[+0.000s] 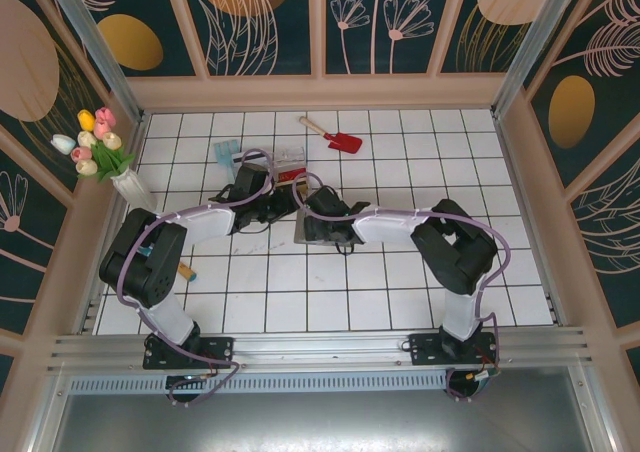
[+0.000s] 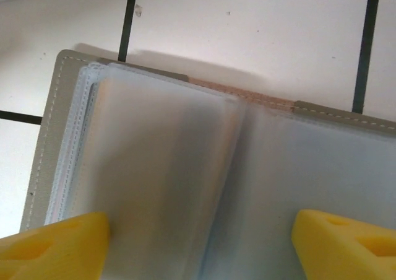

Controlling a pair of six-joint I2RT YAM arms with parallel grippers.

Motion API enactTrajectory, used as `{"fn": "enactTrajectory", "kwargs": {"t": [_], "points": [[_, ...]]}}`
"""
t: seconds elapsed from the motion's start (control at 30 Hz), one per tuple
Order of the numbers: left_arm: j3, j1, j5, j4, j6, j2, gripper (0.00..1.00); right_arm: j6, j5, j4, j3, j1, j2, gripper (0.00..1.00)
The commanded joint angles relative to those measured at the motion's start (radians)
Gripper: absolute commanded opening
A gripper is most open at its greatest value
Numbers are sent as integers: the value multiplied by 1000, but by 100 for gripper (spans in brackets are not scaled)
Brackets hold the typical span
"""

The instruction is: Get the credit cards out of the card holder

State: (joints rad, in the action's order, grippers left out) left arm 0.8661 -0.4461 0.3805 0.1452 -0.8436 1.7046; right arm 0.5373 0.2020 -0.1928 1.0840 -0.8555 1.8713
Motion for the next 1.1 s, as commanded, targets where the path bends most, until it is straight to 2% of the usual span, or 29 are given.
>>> {"fn": "enactTrajectory", "kwargs": {"t": [0.0, 0.13, 0.3, 0.6, 0.83, 0.93, 1.07], "points": [[17, -2, -10, -19, -22, 3, 53, -12, 58, -163, -62, 15, 57, 68], [22, -3, 18, -18, -20, 41, 53, -50, 21, -113, -105, 26, 26, 59], [17, -3, 84, -17, -1, 55, 50, -93, -36, -35, -160, 49, -5, 54], [46, -26, 213, 81, -36, 95, 51, -181, -117, 91, -231, 74, -39, 52], [100, -52, 212, 63, -38, 161, 53, -216, -212, 189, -304, 127, -90, 49], [151, -58, 233, 60, -27, 189, 53, -254, -216, 203, -316, 136, -107, 49], [203, -69, 222, -17, 8, 233, 54, -278, -236, 217, -318, 147, -117, 49]]}}
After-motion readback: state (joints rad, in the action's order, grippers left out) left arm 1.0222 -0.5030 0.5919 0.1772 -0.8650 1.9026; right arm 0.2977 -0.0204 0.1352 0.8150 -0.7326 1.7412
